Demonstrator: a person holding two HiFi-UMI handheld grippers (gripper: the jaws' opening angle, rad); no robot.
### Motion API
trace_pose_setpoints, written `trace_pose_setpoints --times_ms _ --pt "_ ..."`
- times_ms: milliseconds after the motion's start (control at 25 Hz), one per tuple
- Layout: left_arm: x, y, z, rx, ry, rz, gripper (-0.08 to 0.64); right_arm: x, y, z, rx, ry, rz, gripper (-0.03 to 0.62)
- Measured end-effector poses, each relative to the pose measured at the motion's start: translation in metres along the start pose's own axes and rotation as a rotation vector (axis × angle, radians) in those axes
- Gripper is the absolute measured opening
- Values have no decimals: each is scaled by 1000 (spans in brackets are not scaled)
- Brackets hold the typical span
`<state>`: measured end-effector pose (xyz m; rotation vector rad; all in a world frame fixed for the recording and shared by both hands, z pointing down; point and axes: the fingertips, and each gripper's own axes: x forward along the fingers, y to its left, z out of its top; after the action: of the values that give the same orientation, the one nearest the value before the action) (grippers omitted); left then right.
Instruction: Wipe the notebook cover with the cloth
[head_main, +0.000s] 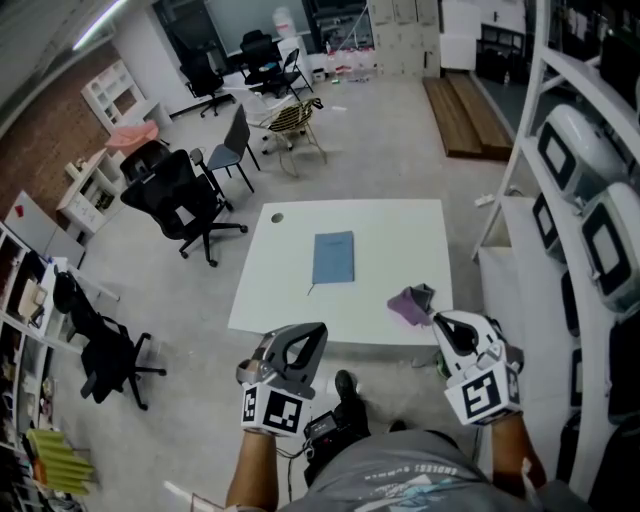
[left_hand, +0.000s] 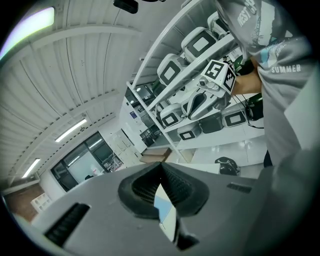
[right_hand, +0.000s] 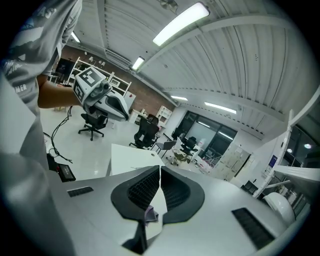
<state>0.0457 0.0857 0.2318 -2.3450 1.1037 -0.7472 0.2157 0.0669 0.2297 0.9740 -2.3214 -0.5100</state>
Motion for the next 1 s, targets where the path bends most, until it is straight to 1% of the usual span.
trace_pose_setpoints --times_ms 200,400,480,600,680,760,840,1000 --pt "40 7 -21 5 -28 -61 2 28 -11 -28 36 48 -35 32" --pt "72 39 -51 30 -42 -100 2 69 -21 -35 49 82 -55 32" --pt "84 57 -56 44 -55 -106 2 86 -25 -37 40 99 -49 32" --pt "95 80 -70 55 -69 -94 2 114 -26 -43 38 124 -41 32" --pt "105 89 -80 47 -76 -89 2 131 -29 -46 38 132 -43 32" --pt "117 95 -89 37 -75 -90 2 148 -32 -50 58 133 -41 32" --pt "124 95 -102 16 -66 -98 2 163 -27 -62 93 149 -23 34" --pt "137 93 -127 -17 -49 -120 2 189 -22 -89 133 188 -2 34"
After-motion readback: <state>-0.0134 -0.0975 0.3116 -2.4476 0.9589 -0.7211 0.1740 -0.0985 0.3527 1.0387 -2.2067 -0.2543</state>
